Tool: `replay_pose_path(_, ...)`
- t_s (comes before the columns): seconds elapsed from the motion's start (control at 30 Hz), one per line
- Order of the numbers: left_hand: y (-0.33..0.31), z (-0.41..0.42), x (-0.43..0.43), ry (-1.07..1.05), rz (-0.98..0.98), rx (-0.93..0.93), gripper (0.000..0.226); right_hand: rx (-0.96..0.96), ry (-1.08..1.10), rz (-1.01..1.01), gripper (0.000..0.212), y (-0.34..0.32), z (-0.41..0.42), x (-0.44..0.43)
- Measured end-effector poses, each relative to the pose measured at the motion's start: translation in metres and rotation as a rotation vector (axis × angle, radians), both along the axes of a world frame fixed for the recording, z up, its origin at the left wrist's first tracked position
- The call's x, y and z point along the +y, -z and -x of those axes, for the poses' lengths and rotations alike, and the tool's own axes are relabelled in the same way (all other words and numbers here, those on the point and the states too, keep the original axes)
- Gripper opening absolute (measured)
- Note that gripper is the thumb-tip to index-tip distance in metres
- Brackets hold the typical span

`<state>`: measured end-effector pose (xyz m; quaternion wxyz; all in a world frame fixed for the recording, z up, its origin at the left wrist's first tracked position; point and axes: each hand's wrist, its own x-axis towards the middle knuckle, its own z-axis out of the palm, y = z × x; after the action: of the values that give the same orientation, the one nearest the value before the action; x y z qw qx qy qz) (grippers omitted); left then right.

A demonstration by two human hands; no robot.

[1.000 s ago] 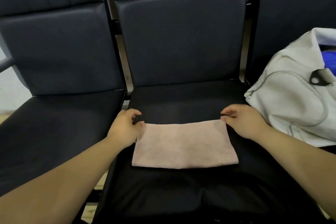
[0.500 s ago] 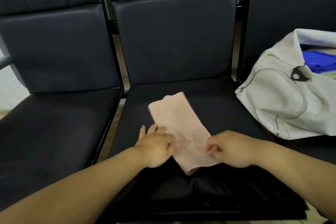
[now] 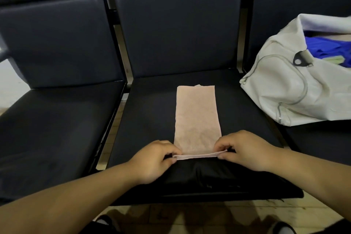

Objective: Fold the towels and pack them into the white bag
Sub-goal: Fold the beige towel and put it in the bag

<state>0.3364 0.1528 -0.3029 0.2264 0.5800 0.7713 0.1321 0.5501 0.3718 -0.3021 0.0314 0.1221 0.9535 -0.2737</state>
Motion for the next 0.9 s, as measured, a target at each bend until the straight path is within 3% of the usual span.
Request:
replay_pose_path(0.17,-0.007,-0.01,-0.003,-0.063,-0.043,-0.097,0.02,0.024,0.053,-0.003,0.016,-0.004,-0.003,-0.007)
replay_pose_path(0.27,-0.022,-0.004,-0.003,-0.127,-0.067,-0.276,0.016,0.067,0.128,0.233,0.022,-0.025,-0.005,-0.011)
replay_pose_path(0.47,-0.054,0.006,0.01,-0.349,-0.383,-0.532,0.024,0.367,0.383,0.522,0.024,-0.064,-0.002,-0.008)
replay_pose_path(0.63,-0.063,0.016,0.04,-0.511,-0.465,-0.499,0.014,0.365,0.521,0.626,0.017,-0.063,0.021,0.006)
replay_pose_path(0.9,-0.041,0.042,0.102,-0.523,-0.363,-0.374,0.015,0.27,0.693,0.442,0.02,-0.036,0.054,0.043)
